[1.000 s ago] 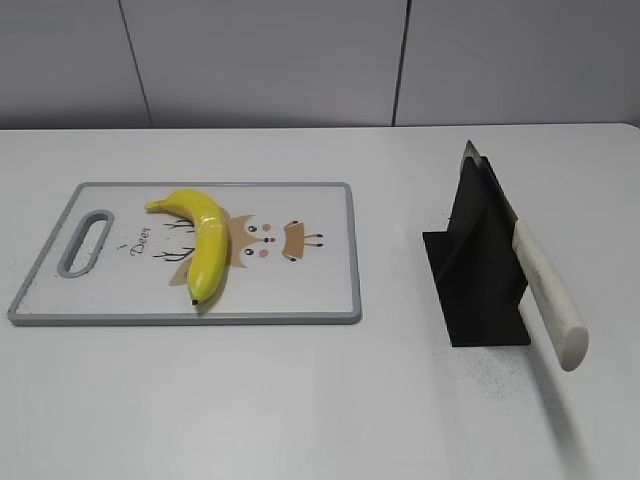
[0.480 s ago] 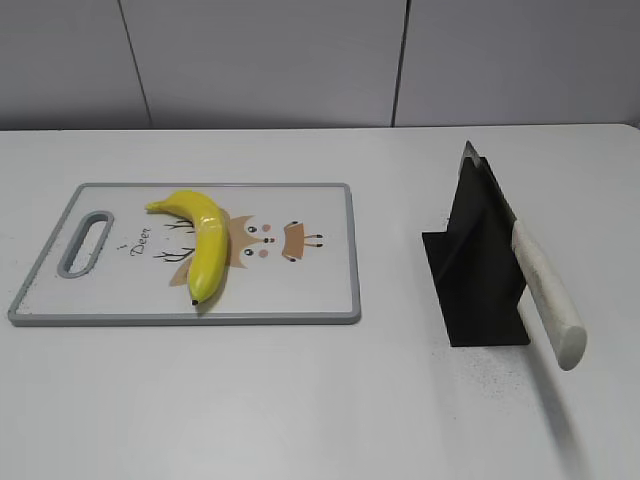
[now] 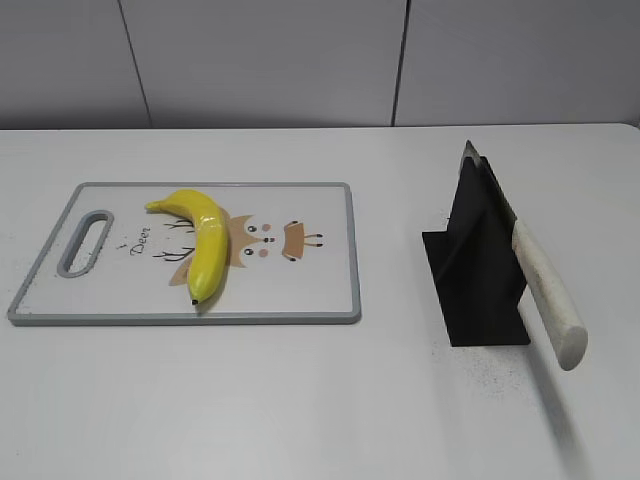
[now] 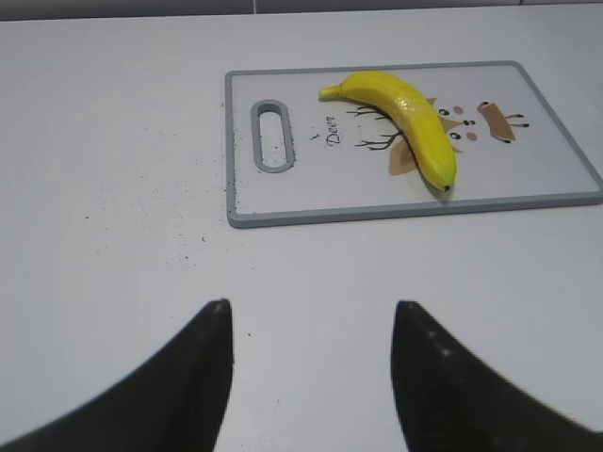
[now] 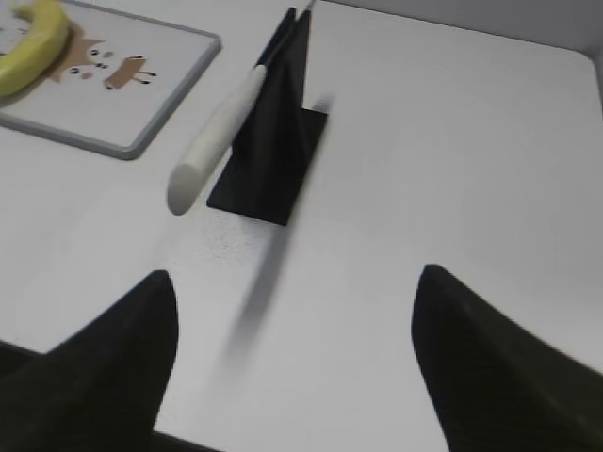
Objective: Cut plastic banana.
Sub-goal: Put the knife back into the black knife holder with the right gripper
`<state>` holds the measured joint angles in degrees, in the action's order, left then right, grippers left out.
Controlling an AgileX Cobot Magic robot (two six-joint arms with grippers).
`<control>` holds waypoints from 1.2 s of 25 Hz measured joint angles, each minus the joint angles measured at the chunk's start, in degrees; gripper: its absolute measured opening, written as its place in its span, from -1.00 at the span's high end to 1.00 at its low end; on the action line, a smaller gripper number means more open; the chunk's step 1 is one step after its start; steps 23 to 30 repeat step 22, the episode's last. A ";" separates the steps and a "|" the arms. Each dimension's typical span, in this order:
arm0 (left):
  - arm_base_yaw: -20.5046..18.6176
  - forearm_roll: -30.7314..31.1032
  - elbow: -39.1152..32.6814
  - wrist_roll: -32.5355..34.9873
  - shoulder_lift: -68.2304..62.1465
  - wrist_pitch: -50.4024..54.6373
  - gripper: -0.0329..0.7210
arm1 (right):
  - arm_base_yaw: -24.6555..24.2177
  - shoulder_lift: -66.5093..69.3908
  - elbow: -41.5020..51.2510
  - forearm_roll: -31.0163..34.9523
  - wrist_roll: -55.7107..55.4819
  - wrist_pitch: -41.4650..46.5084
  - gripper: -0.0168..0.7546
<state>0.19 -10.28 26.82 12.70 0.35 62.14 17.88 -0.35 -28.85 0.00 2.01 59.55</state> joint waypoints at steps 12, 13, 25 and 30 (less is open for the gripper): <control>0.00 0.00 0.00 0.00 0.00 0.00 -0.48 | -10.06 -0.04 0.00 0.00 0.05 0.00 -0.56; 0.00 0.00 0.00 0.00 0.00 0.00 -0.48 | -10.06 -0.04 0.00 0.00 0.05 0.00 -0.56; 0.00 0.00 0.00 0.00 0.00 0.00 -0.48 | -10.06 -0.04 0.00 0.00 0.05 0.00 -0.56; 0.00 0.00 0.00 0.00 0.00 0.00 -0.48 | -10.06 -0.04 0.00 0.00 0.05 0.00 -0.56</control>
